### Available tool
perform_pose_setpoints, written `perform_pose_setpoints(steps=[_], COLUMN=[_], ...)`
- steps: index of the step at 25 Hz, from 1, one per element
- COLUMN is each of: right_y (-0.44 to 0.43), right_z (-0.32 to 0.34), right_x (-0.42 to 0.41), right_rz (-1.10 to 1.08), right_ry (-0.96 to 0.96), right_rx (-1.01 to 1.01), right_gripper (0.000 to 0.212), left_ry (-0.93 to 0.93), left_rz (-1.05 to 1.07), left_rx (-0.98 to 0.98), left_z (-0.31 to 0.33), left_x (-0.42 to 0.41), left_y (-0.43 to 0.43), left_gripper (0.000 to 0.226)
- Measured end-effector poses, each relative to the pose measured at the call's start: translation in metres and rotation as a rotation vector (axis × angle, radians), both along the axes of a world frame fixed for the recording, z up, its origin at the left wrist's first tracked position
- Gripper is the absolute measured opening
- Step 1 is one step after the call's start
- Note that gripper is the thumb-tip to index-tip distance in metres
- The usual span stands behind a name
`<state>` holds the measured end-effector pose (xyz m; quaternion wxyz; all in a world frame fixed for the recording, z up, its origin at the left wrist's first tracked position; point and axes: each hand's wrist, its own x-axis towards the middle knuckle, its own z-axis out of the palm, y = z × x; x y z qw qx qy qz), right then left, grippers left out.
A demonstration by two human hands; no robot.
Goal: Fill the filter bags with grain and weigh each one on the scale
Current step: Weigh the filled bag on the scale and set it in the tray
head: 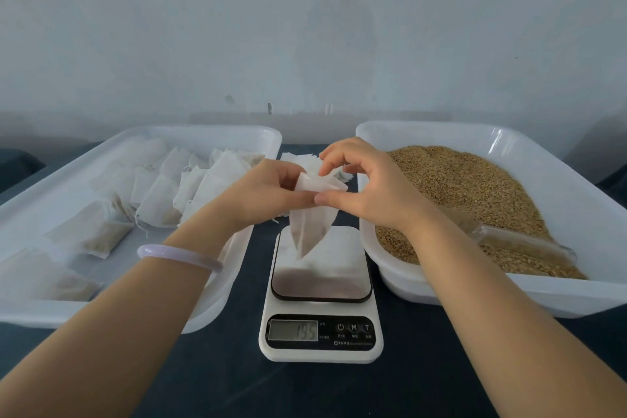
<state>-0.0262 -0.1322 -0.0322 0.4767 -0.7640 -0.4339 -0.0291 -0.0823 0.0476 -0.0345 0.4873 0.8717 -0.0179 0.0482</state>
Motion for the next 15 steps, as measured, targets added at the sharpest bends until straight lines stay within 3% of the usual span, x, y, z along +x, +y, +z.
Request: perform_pose_setpoints(steps=[5, 7, 10, 15], right_y=[0.001, -0.001, 0.000, 0.001], right_z=[0.001, 0.001, 0.004, 0.005], right_x=[-0.003, -0.004, -0.002, 0.002], right_rz=[0.044, 0.095, 0.093, -0.108], right_ry=[0.063, 0.128, 0.272, 0.270], right_rx=[-0.003, 0.044, 0.154, 0.151], right_gripper=[0.014, 0.029, 0.051, 0.036], left_ry=[-0.001, 0.046, 0.160, 0.182], left_rz=[-0.135, -0.250, -0.358, -0.331], left_rx=[-0.237, -0.387, -0.564, -0.339], left_z=[0.005, 0.003, 0.005, 0.007], left_x=[-0.005, -0.005, -0.008, -0.011], left_y=[-0.005, -0.009, -0.014, -0.019], left_gripper=[0.018, 0.006, 0.019, 0.032])
